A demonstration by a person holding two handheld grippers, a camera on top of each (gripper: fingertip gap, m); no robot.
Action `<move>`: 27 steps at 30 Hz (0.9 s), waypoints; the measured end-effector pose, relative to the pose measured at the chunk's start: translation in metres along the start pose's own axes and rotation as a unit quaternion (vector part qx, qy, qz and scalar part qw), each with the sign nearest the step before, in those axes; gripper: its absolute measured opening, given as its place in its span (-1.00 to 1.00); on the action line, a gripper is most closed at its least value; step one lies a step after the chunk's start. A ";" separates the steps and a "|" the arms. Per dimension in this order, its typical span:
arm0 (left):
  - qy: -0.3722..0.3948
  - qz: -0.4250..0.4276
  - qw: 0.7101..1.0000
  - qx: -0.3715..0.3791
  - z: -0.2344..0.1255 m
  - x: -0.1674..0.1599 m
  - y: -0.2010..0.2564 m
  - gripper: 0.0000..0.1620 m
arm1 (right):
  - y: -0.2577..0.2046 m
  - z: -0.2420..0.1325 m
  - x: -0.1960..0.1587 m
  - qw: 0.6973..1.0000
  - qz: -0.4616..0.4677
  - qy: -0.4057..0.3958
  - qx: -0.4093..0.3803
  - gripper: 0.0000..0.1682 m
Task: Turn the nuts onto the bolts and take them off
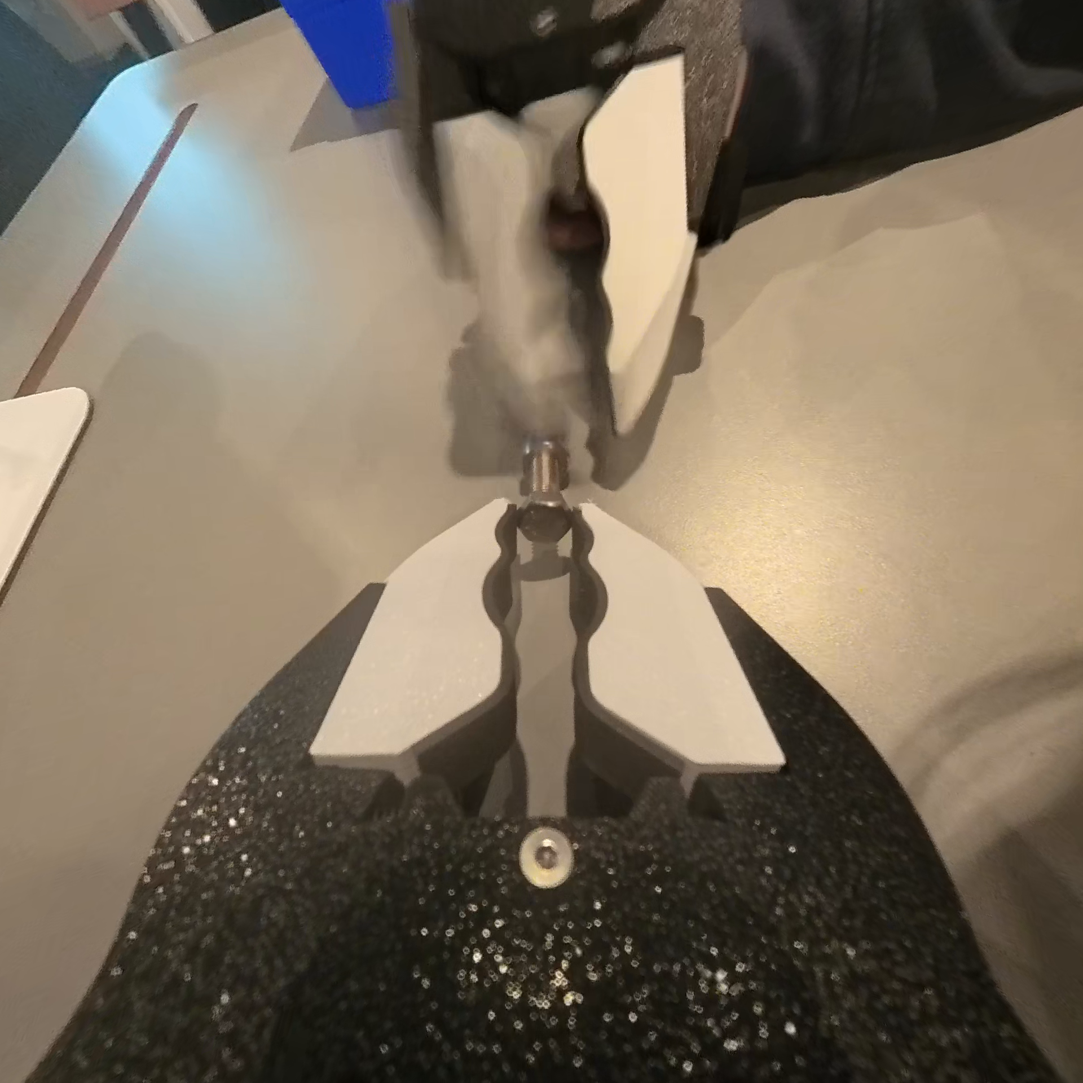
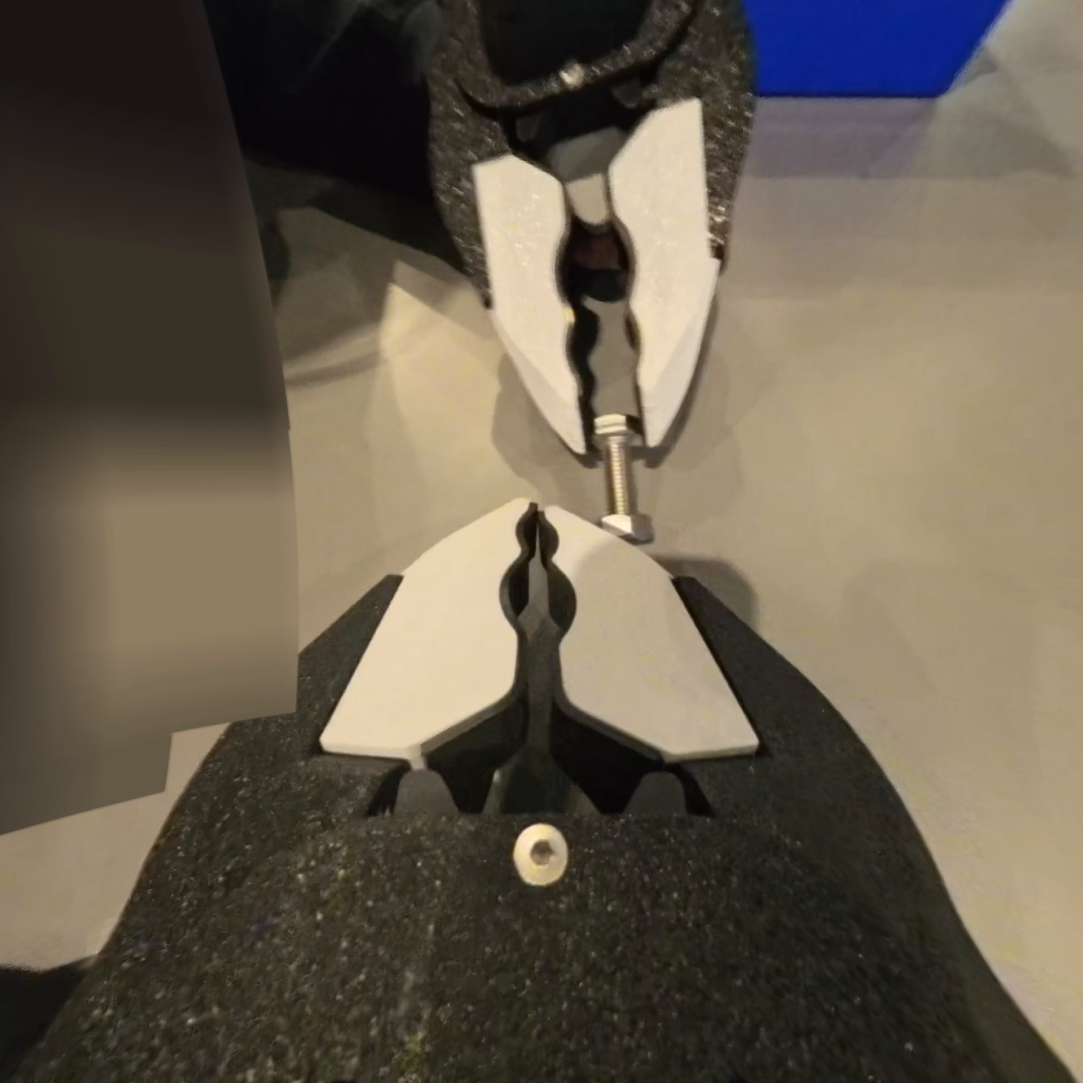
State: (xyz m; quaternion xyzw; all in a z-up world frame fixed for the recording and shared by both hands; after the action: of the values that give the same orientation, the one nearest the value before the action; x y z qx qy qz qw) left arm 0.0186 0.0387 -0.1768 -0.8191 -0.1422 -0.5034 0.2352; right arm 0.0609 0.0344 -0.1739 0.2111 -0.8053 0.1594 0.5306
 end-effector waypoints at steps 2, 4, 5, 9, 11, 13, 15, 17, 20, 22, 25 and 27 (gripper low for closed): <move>-0.001 -0.001 1.000 0.001 0.000 0.000 0.000 -0.79 | 0.000 -0.003 0.002 1.000 0.028 0.010 0.010 -1.00; -0.001 -0.001 1.000 0.001 0.000 0.000 0.000 -0.79 | 0.005 -0.004 0.003 1.000 0.019 0.017 -0.010 -0.93; -0.001 -0.001 1.000 0.001 0.000 0.000 0.000 -0.79 | 0.009 -0.004 0.003 1.000 0.012 0.016 -0.024 -0.85; 0.000 0.000 1.000 0.001 0.000 0.000 0.000 -0.79 | 0.019 -0.001 0.001 0.998 -0.012 0.004 -0.068 -0.62; 0.000 0.002 1.000 0.002 0.000 0.000 0.000 -0.79 | 0.019 0.000 -0.001 0.997 -0.015 -0.004 -0.070 -0.73; 0.001 0.003 1.000 0.003 0.000 0.000 0.000 -0.79 | 0.010 0.000 -0.002 0.999 -0.007 -0.008 -0.037 -0.84; 0.002 0.005 1.000 0.004 -0.001 0.000 0.000 -0.79 | 0.004 -0.001 -0.001 1.000 0.008 -0.003 -0.010 -0.95; 0.003 0.010 1.000 0.007 -0.001 0.001 -0.001 -0.79 | 0.010 -0.003 0.003 0.999 0.002 0.014 -0.034 -0.78; 0.008 0.021 1.000 0.010 -0.001 0.001 -0.001 -0.79 | 0.019 -0.003 0.005 0.997 -0.013 0.021 -0.068 -0.50; 0.011 0.020 1.000 0.010 -0.002 0.002 -0.001 -0.79 | 0.017 -0.001 0.002 0.998 -0.013 0.006 -0.062 -0.49; 0.012 0.022 1.000 0.008 -0.002 0.002 0.000 -0.79 | 0.003 -0.002 -0.002 1.000 0.003 -0.003 -0.009 -0.86; 0.013 0.022 1.000 0.007 -0.002 0.002 0.000 -0.79 | 0.005 -0.003 0.001 1.000 0.008 0.008 -0.015 -0.97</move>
State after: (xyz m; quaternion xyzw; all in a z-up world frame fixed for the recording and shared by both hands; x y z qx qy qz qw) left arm 0.0184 0.0375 -0.1740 -0.8140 -0.1246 -0.5072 0.2544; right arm 0.0606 0.0402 -0.1718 0.1955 -0.8048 0.1537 0.5389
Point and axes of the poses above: each gripper's, where its closed fingertips meet, z out along the fingers, x out of its top, y = z × x across the jaws, the point moved 1 cm from there along -z, back along the fingers, and after that the axes turned 10 degrees about y, right-handed, at the moved point
